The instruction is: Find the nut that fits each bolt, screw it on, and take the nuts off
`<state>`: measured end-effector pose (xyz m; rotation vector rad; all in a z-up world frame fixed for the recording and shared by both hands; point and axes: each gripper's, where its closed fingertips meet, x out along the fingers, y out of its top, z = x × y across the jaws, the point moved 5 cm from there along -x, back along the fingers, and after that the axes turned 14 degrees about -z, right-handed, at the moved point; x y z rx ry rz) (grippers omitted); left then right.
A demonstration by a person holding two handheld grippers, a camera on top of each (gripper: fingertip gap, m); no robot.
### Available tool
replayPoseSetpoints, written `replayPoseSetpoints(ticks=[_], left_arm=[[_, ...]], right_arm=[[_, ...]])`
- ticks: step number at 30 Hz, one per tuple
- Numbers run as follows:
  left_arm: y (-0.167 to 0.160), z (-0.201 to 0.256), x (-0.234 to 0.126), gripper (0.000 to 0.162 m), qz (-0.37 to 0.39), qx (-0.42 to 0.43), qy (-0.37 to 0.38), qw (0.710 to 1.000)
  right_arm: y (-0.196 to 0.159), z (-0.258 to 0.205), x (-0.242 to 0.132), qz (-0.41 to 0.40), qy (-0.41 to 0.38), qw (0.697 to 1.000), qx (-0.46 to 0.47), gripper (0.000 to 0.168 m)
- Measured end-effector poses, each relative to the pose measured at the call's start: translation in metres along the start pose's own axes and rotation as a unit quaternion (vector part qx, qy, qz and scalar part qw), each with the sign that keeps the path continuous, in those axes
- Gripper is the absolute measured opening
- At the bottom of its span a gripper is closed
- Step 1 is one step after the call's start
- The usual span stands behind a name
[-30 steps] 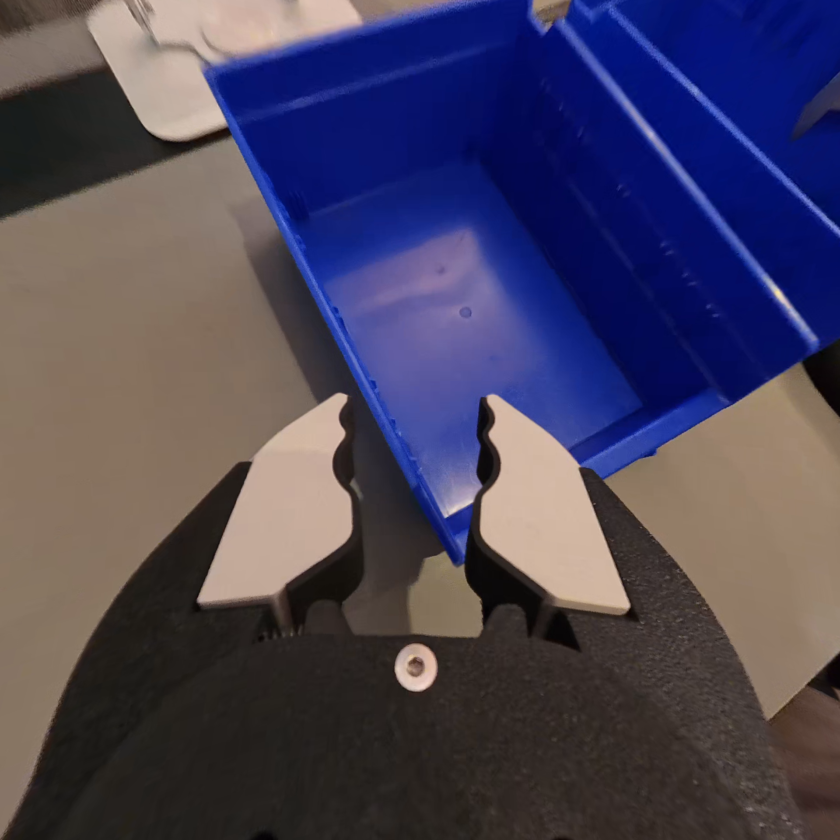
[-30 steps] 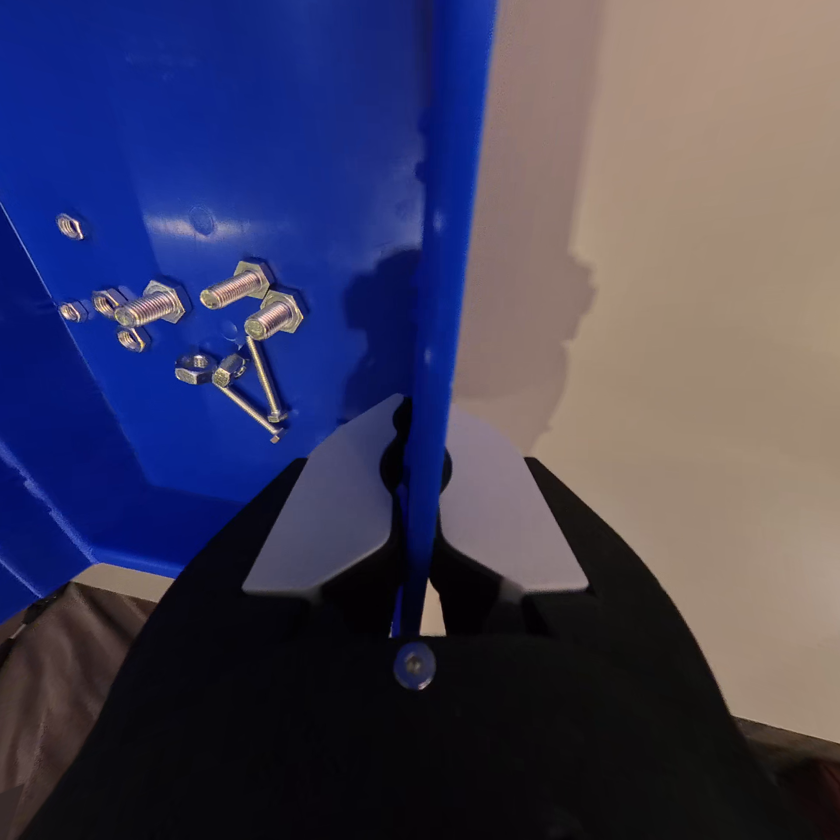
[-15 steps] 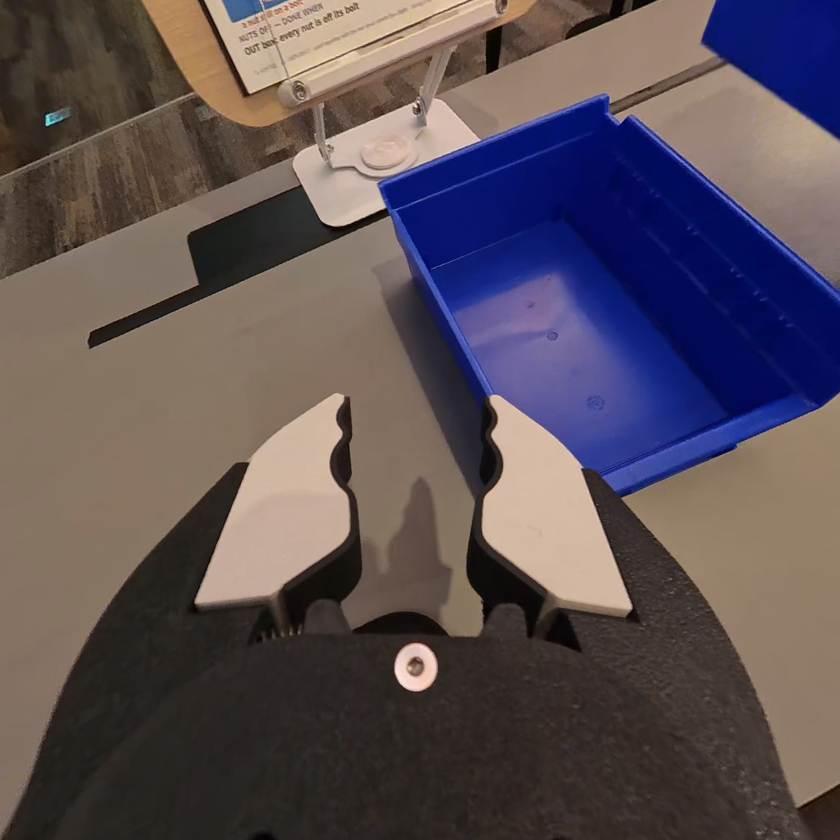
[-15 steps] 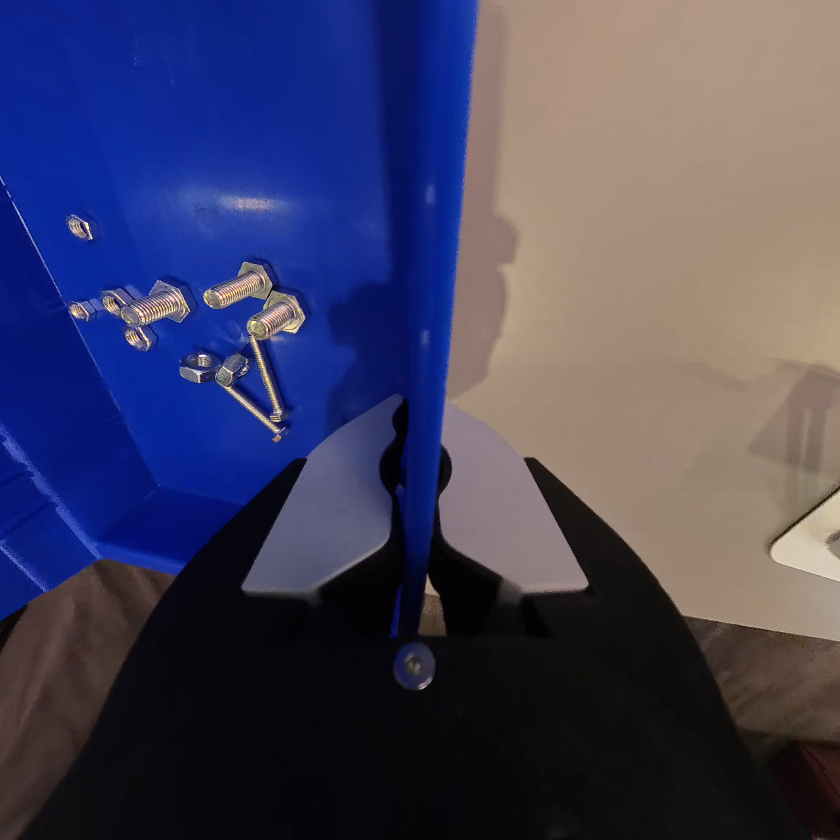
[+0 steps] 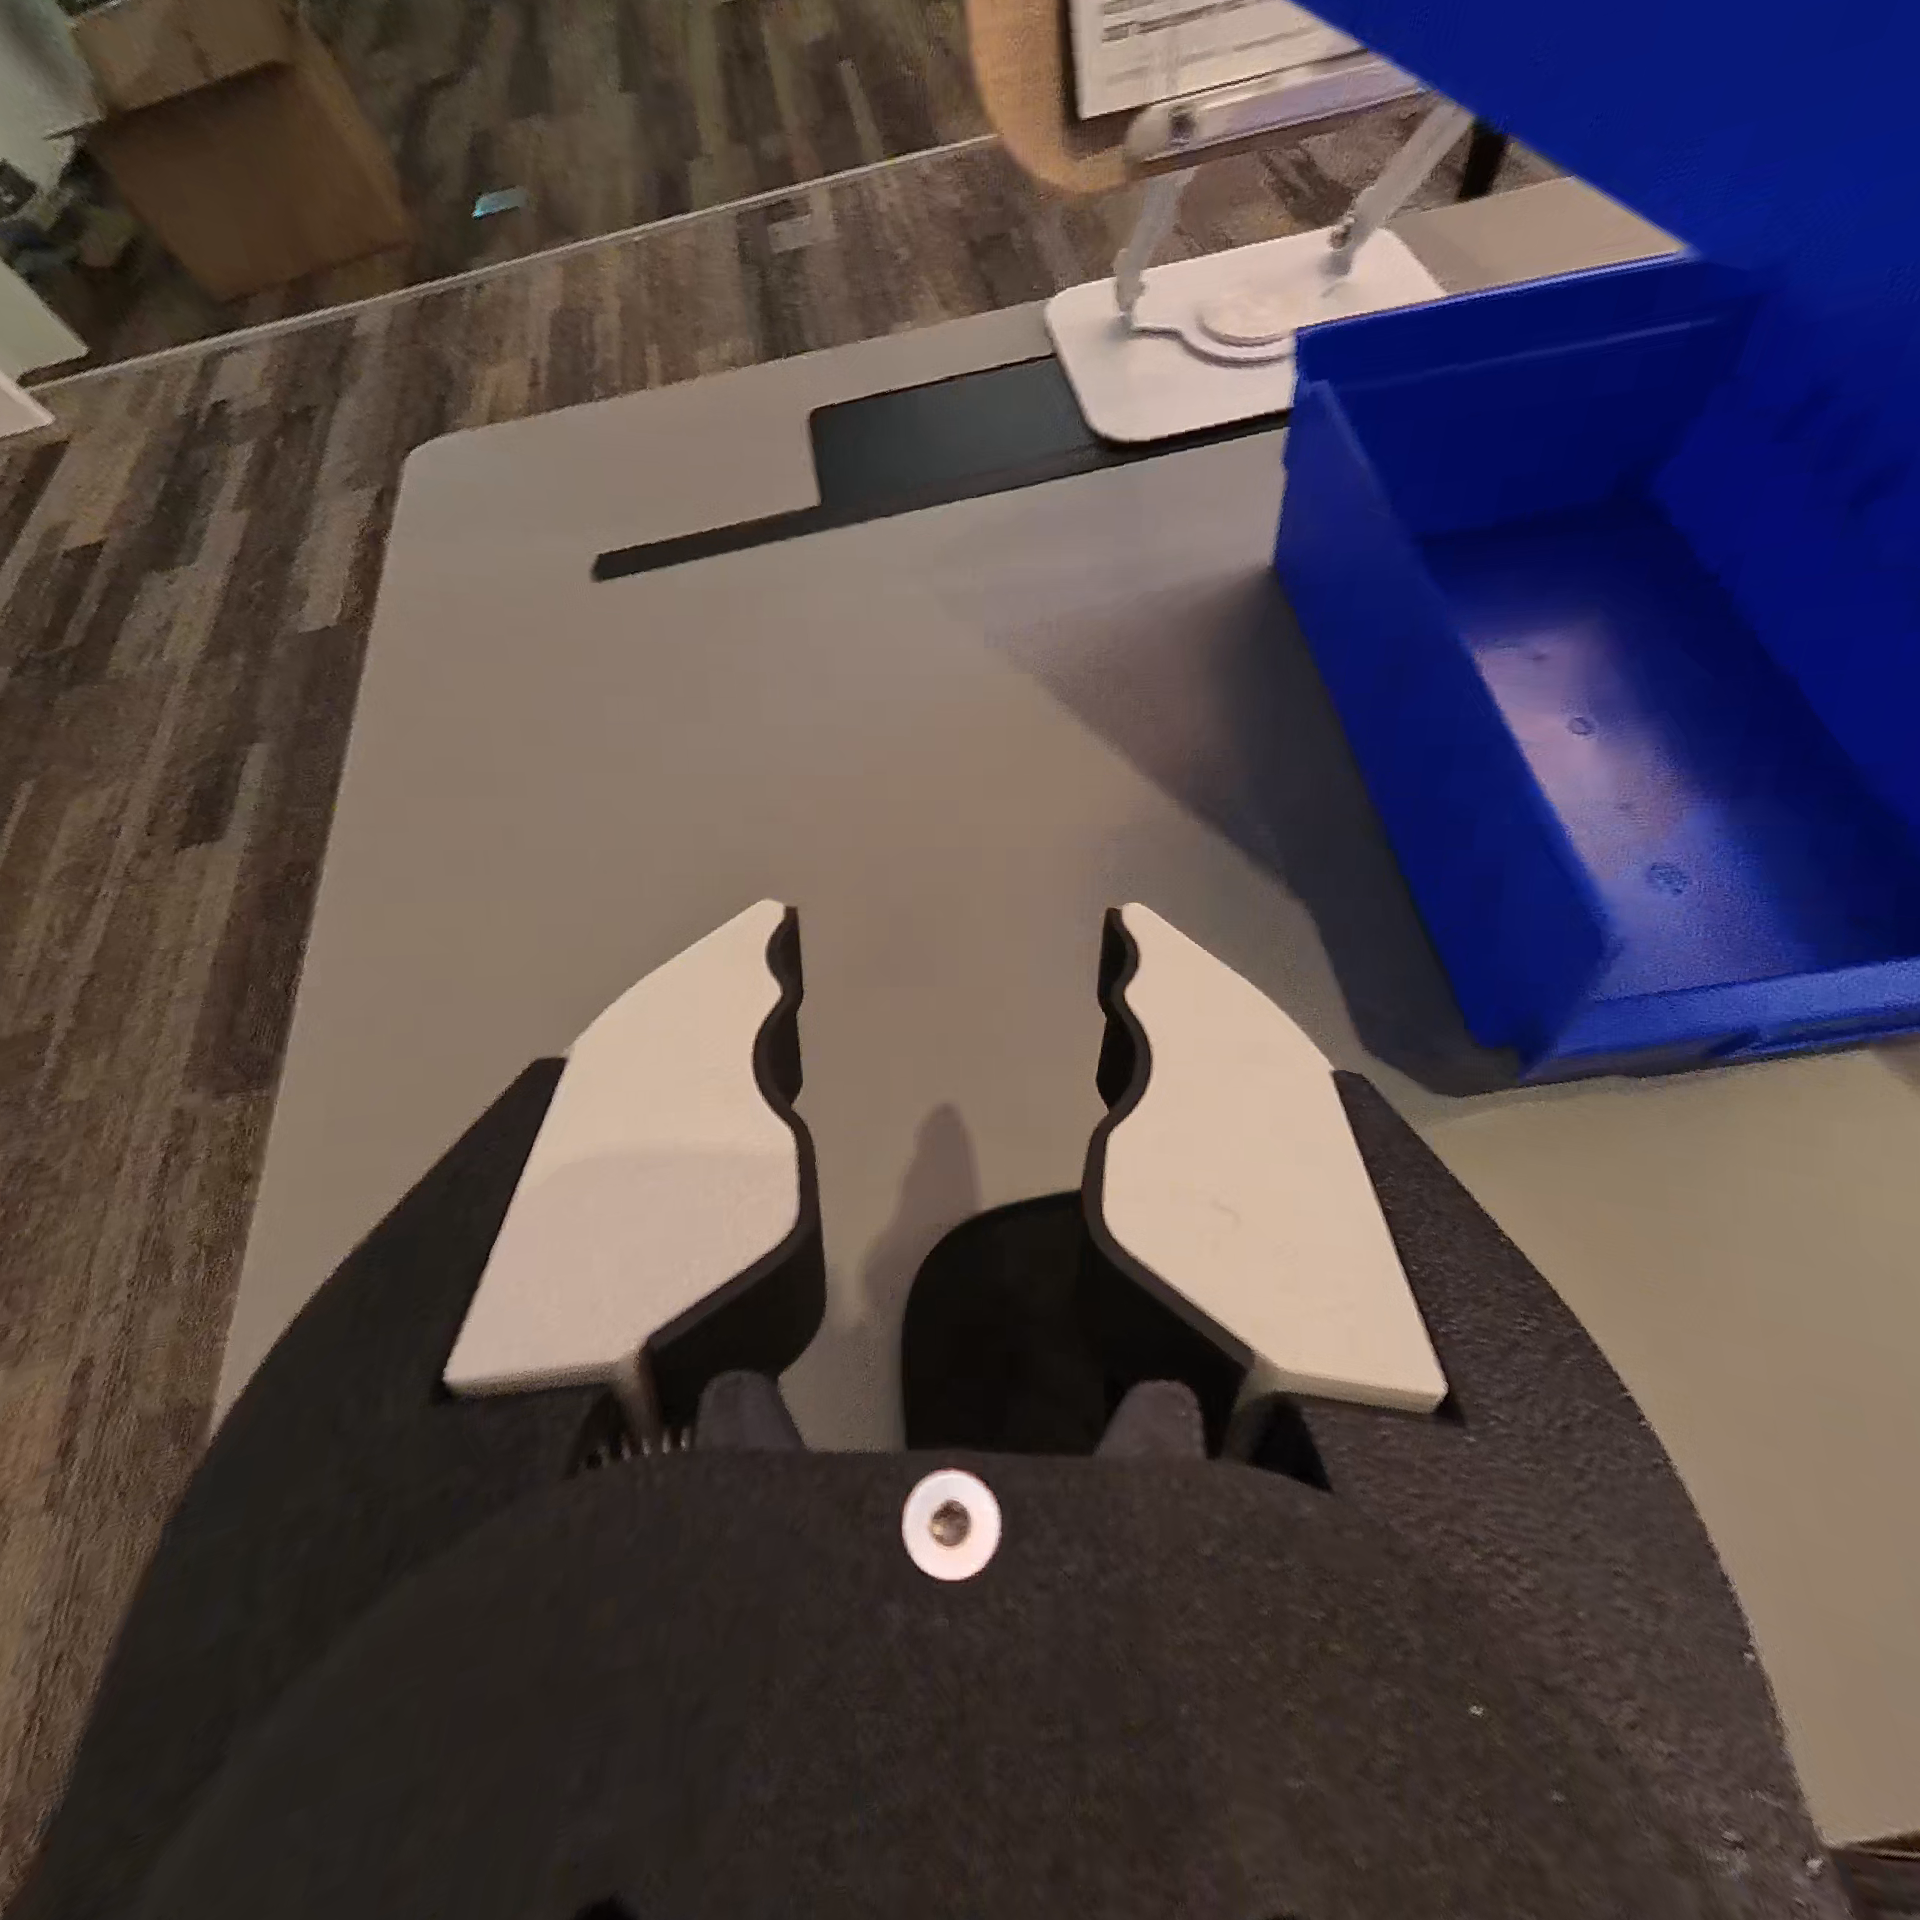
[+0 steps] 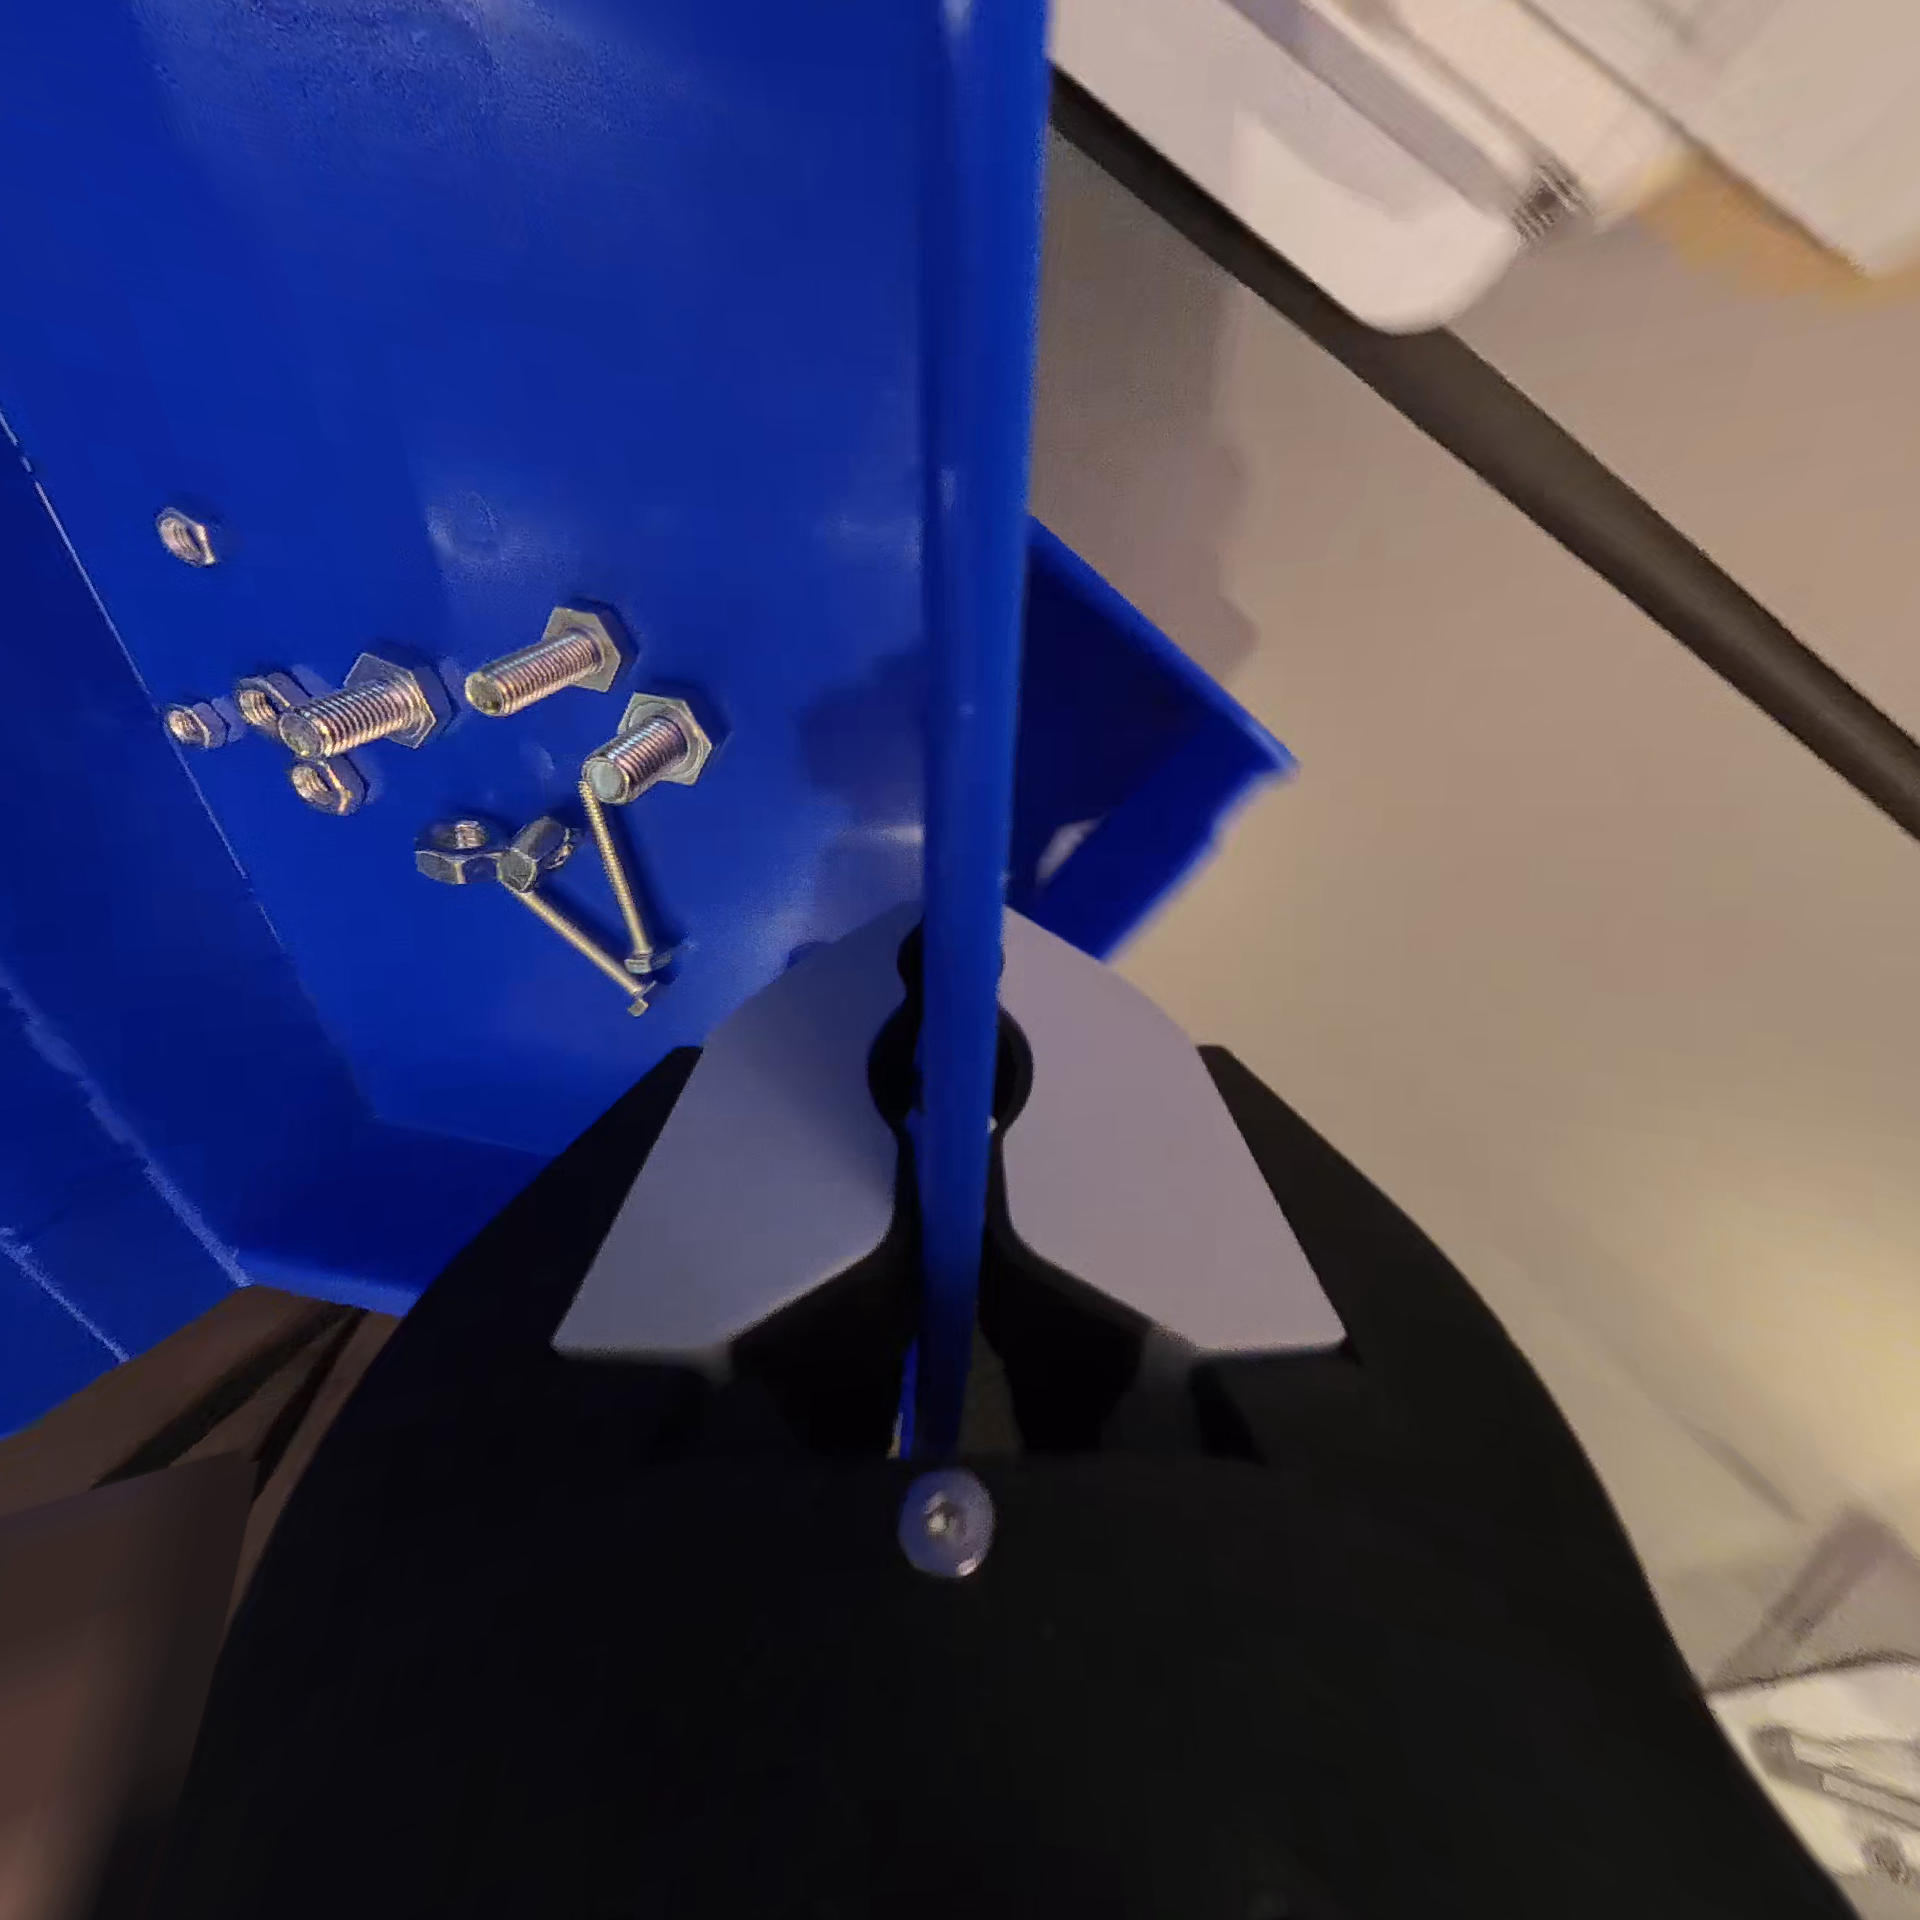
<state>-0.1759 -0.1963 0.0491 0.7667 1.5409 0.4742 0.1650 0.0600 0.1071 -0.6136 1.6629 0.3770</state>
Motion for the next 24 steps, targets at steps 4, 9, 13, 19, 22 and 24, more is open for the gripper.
replayPoseSetpoints(ticks=[4,9,13,19,22,24], left_arm=[[-0.024,-0.031,-0.011,0.055,-0.009,-0.028,0.022,0.999],[-0.052,-0.065,-0.023,0.055,-0.026,-0.061,0.047,0.997],[-0.066,-0.083,-0.029,0.055,-0.027,-0.075,0.063,0.995],[-0.08,-0.095,-0.028,0.055,-0.04,-0.088,0.063,0.993],[-0.084,-0.095,-0.026,0.055,-0.04,-0.09,0.055,0.994],[-0.086,-0.096,-0.02,0.055,-0.044,-0.091,0.05,0.994]], right_arm=[[0.067,-0.073,0.017,-0.002,0.016,0.998,-0.055,0.007],[0.133,-0.153,0.047,-0.008,0.026,0.995,-0.097,0.007],[0.169,-0.202,0.079,-0.002,0.025,0.994,-0.11,0.006],[0.196,-0.237,0.148,-0.019,0.036,0.995,-0.089,0.006],[0.198,-0.241,0.18,-0.033,0.035,0.995,-0.084,0.006],[0.196,-0.239,0.197,-0.041,0.029,0.996,-0.074,0.006]])
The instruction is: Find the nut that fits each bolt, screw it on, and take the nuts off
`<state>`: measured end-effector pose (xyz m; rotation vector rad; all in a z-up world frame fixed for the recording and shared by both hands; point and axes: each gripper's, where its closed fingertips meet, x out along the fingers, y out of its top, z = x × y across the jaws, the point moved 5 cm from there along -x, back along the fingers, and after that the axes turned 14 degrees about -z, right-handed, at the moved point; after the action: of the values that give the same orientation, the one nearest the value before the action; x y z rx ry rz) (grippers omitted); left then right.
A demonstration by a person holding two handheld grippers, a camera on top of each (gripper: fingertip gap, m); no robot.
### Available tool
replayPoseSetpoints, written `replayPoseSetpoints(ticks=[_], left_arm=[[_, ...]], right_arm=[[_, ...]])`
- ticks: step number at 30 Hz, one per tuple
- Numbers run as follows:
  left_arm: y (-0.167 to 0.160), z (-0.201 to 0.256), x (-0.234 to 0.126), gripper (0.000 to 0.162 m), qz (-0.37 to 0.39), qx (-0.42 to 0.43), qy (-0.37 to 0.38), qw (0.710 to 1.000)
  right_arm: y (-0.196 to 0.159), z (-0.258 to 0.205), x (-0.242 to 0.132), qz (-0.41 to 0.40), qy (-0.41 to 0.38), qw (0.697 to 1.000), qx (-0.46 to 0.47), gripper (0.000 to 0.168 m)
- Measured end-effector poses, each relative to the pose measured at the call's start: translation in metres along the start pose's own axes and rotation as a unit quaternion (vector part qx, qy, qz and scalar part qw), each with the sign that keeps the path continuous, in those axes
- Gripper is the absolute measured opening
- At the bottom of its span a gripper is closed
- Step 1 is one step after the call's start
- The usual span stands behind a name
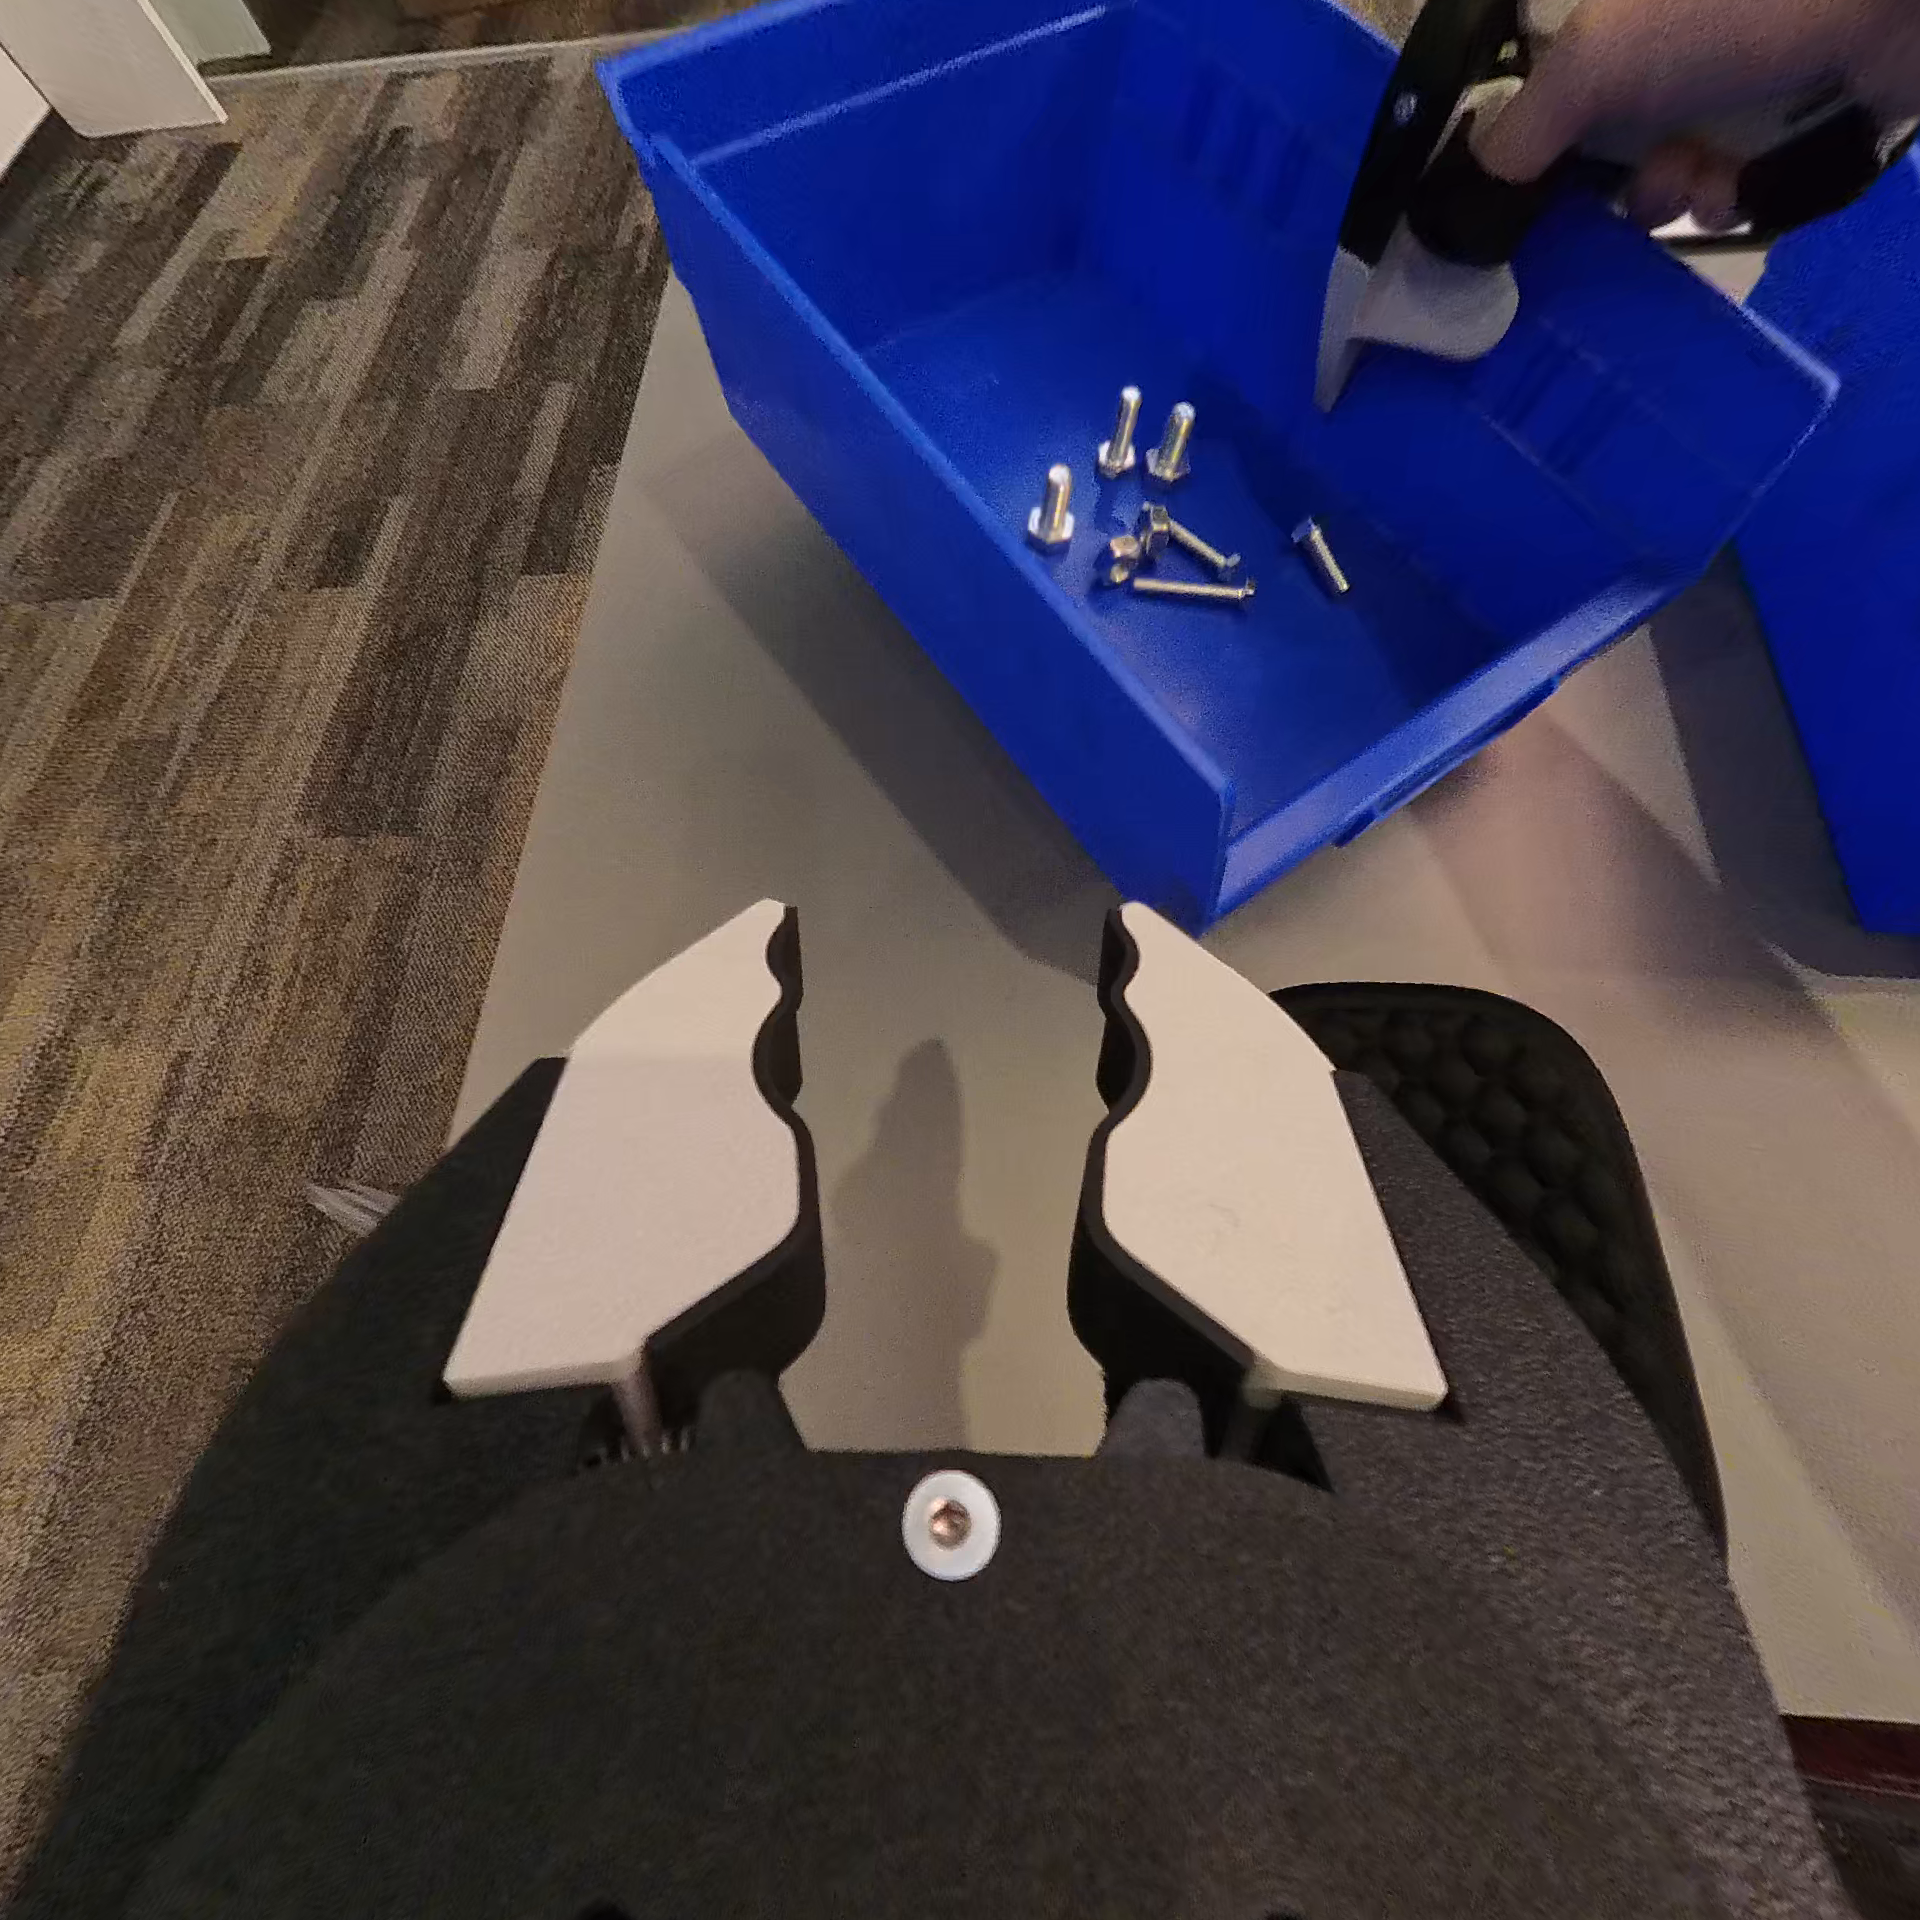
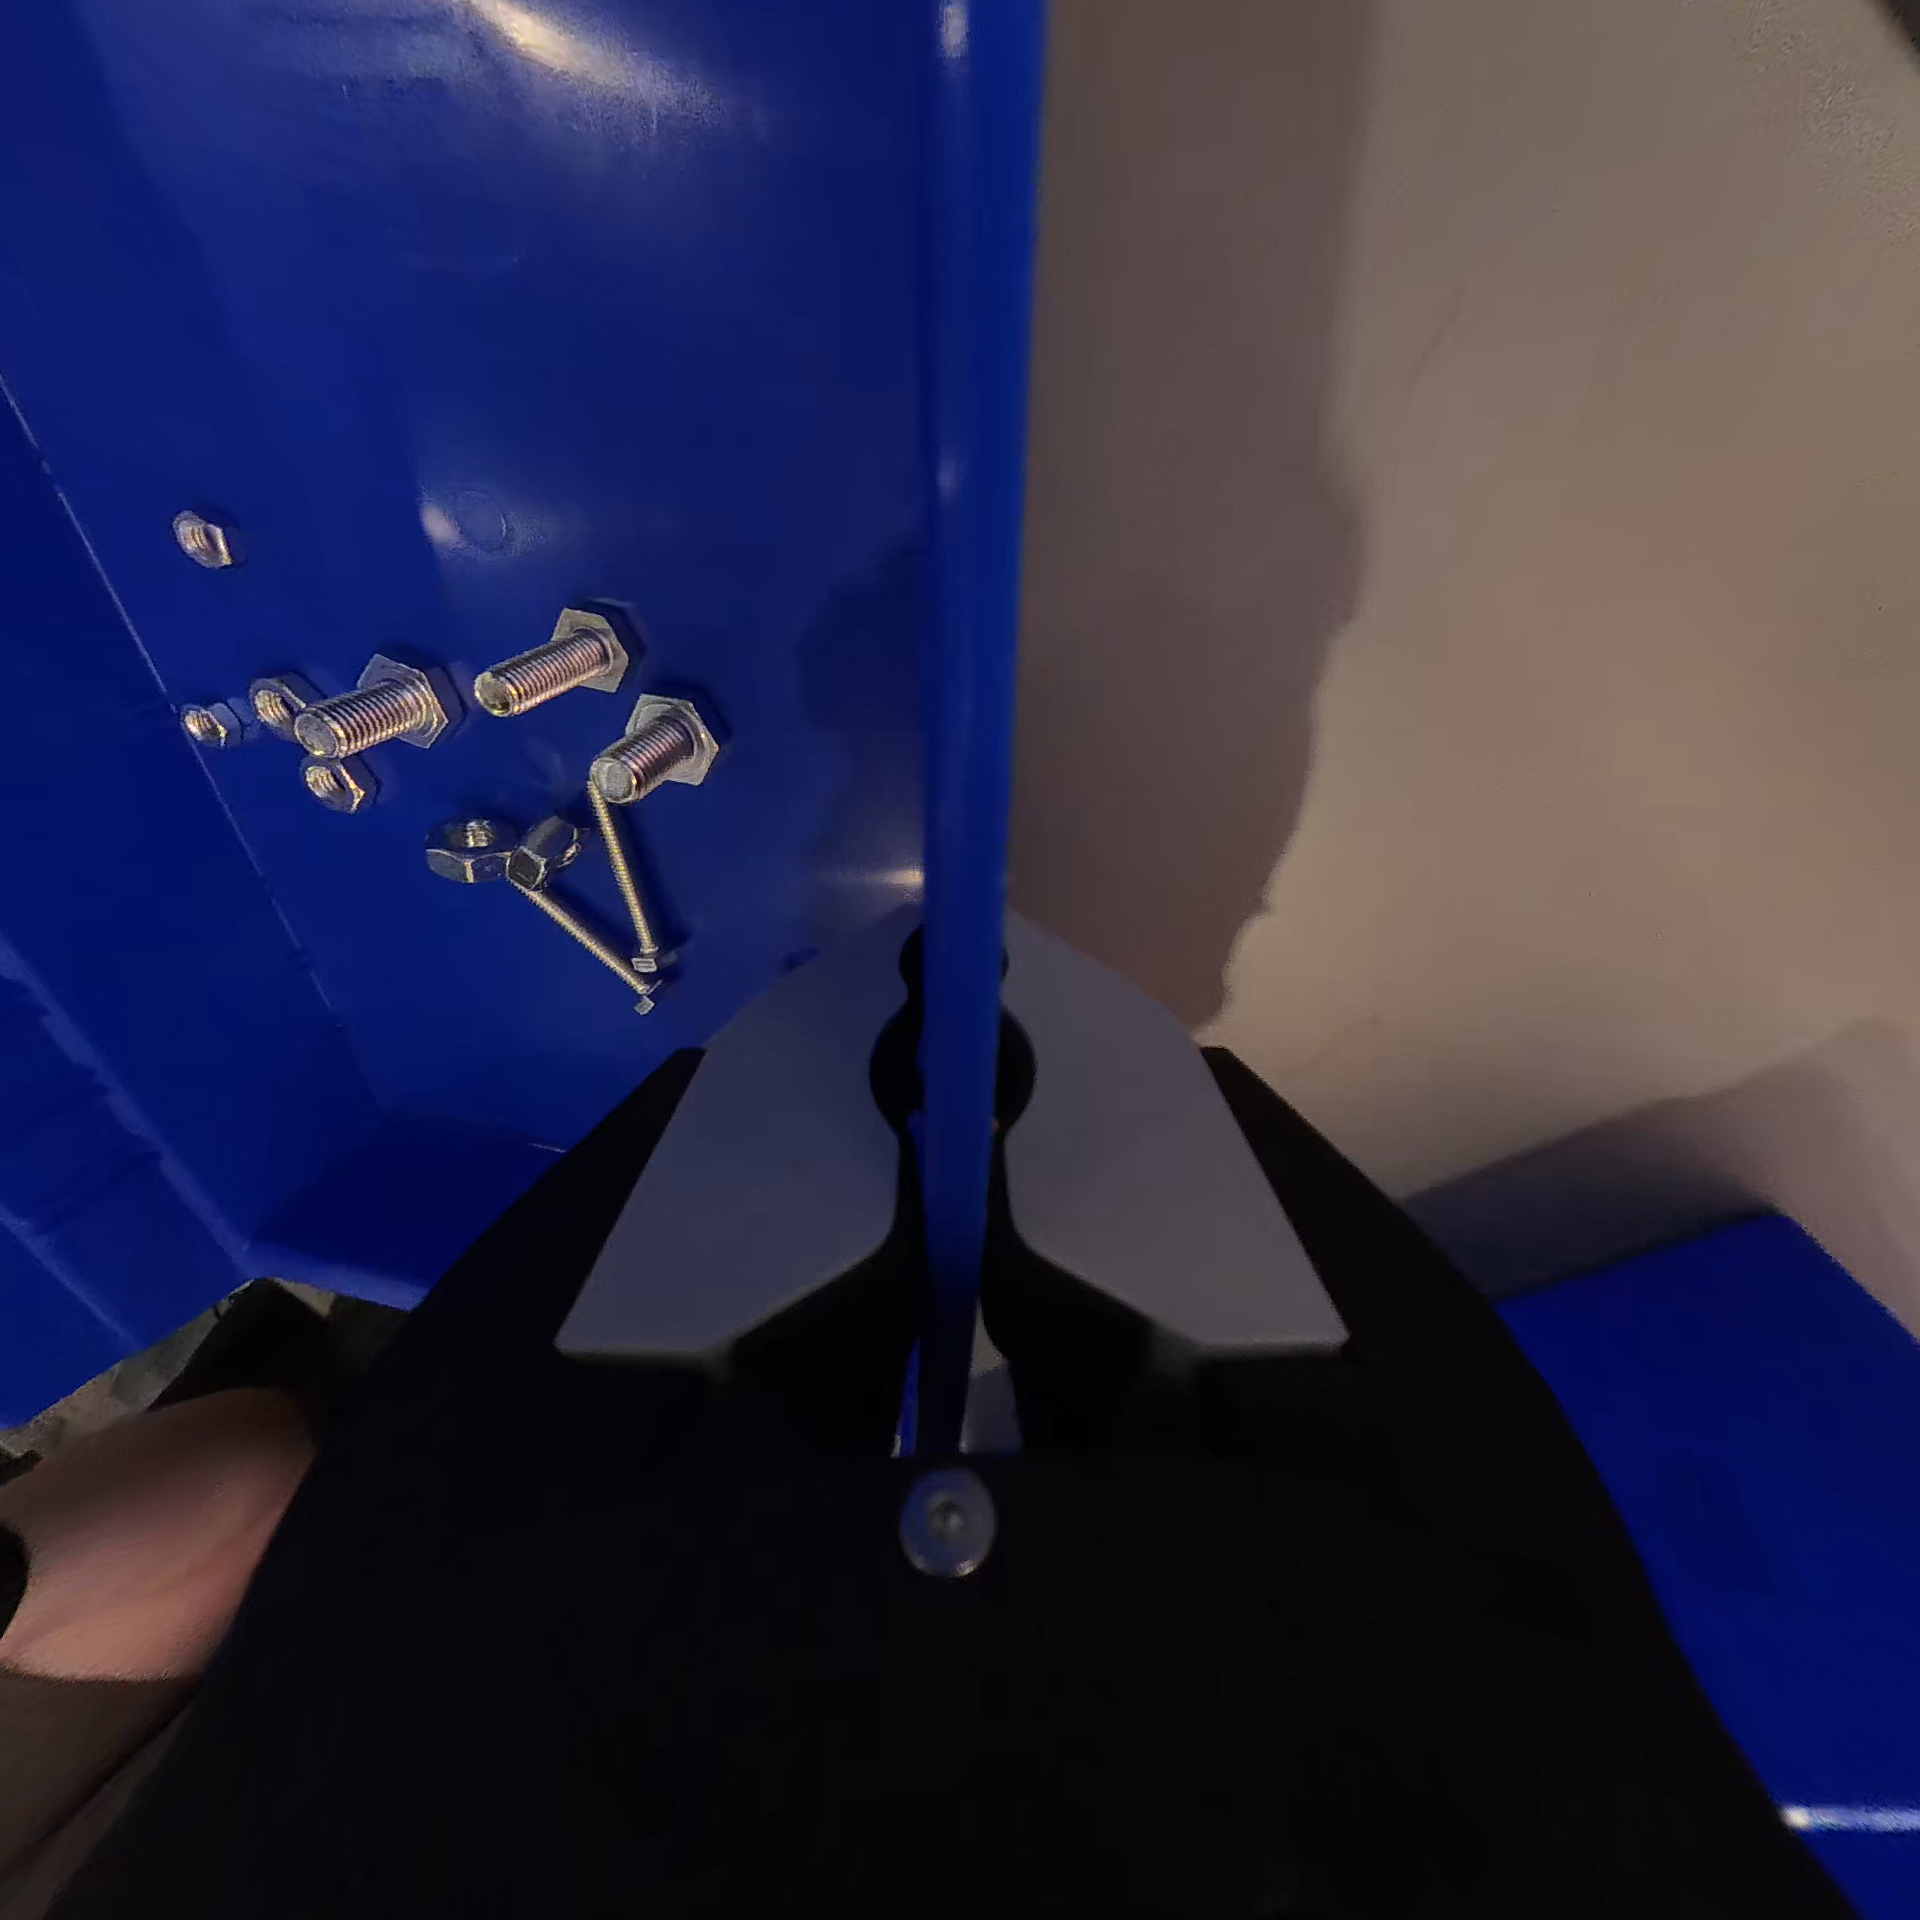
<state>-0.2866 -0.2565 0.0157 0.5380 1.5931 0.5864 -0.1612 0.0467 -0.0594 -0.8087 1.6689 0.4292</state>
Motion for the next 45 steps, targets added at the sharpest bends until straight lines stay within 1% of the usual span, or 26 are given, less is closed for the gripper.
replayPoseSetpoints(ticks=[4,5,7,8,9,11,12,14,16,18,19,20,21,22,24,26,28,29,30,31,32,33,35,37,41,45], left_arm=[[0.0,0.007,0.014,0.055,-0.009,-0.005,-0.025,1.0],[0.001,0.009,0.017,0.054,-0.007,-0.004,-0.024,1.0],[0.006,0.012,0.019,0.054,0.007,0.002,0.005,1.0],[0.009,0.016,0.019,0.054,0.013,0.007,0.009,1.0],[0.011,0.022,0.019,0.055,0.013,0.01,0.001,1.0],[0.015,0.034,0.021,0.057,0.013,0.014,-0.021,1.0],[0.017,0.037,0.023,0.058,0.013,0.016,-0.024,1.0],[0.019,0.039,0.03,0.061,0.014,0.012,-0.024,1.0],[0.021,0.041,0.042,0.064,0.012,-0.002,-0.044,0.999],[0.021,0.043,0.057,0.063,-0.004,-0.01,-0.061,0.998],[0.021,0.045,0.064,0.064,-0.012,-0.011,-0.059,0.998],[0.021,0.046,0.07,0.063,-0.02,-0.009,-0.055,0.998],[0.021,0.048,0.075,0.063,-0.025,-0.005,-0.045,0.999],[0.023,0.048,0.079,0.063,-0.028,-0.004,-0.033,0.999],[0.025,0.048,0.085,0.064,-0.036,-0.003,-0.009,0.999],[0.026,0.043,0.091,0.057,-0.043,-0.001,0.019,0.999],[0.024,0.04,0.099,0.05,-0.058,-0.003,0.024,0.998],[0.021,0.038,0.104,0.05,-0.077,-0.005,0.024,0.997],[0.015,0.037,0.111,0.05,-0.102,-0.005,0.022,0.995],[0.011,0.038,0.117,0.053,-0.123,0.0,0.011,0.992],[0.012,0.04,0.12,0.05,-0.119,-0.008,-0.017,0.993],[0.015,0.04,0.12,0.041,-0.107,-0.019,-0.032,0.994],[0.018,0.035,0.121,0.034,-0.107,-0.015,-0.039,0.993],[0.021,0.031,0.124,0.032,-0.115,0.008,-0.043,0.992],[0.029,0.026,0.13,0.031,-0.134,0.074,-0.042,0.987],[0.038,0.025,0.138,0.031,-0.127,0.109,-0.073,0.983]], right_arm=[[-0.009,0.006,0.022,-0.022,-0.01,0.999,0.028,0.006],[-0.012,0.005,0.026,-0.033,-0.014,0.999,0.032,0.008],[-0.015,0.003,0.023,-0.032,-0.016,0.999,0.032,0.011],[-0.013,0.003,0.018,-0.013,-0.025,0.999,0.028,0.012],[-0.012,0.004,0.009,0.01,-0.038,0.999,0.023,0.017],[-0.017,0.006,-0.017,0.047,-0.084,0.995,-0.01,0.038],[-0.025,0.007,-0.035,0.074,-0.113,0.99,-0.03,0.044],[-0.06,0.013,-0.077,0.15,-0.167,0.972,-0.065,0.051],[-0.123,0.042,-0.114,0.227,-0.251,0.94,-0.046,0.05],[-0.202,0.101,-0.132,0.248,-0.35,0.902,0.052,0.05],[-0.236,0.13,-0.126,0.237,-0.355,0.898,0.104,0.053],[-0.26,0.15,-0.11,0.228,-0.302,0.915,0.138,0.057],[-0.278,0.162,-0.092,0.225,-0.222,0.934,0.167,0.058],[-0.292,0.172,-0.078,0.222,-0.163,0.942,0.193,0.06],[-0.312,0.185,-0.058,0.212,-0.145,0.941,0.22,0.062],[-0.319,0.186,-0.036,0.189,-0.121,0.95,0.219,0.06],[-0.322,0.187,-0.011,0.136,-0.096,0.963,0.211,0.047],[-0.323,0.188,-0.002,0.11,-0.09,0.969,0.203,0.026],[-0.322,0.188,0.005,0.098,-0.072,0.973,0.196,0.017],[-0.321,0.19,0.007,0.095,-0.056,0.974,0.198,0.014],[-0.323,0.196,0.006,0.094,-0.055,0.973,0.202,0.01],[-0.324,0.203,0.004,0.093,-0.058,0.974,0.2,0.009],[-0.328,0.217,0.002,0.096,-0.035,0.975,0.196,0.008],[-0.336,0.233,-0.001,0.102,-0.003,0.975,0.196,0.007],[-0.363,0.274,-0.007,0.111,-0.004,0.972,0.207,0.007],[-0.398,0.311,-0.012,0.111,0.0,0.967,0.231,0.006]])
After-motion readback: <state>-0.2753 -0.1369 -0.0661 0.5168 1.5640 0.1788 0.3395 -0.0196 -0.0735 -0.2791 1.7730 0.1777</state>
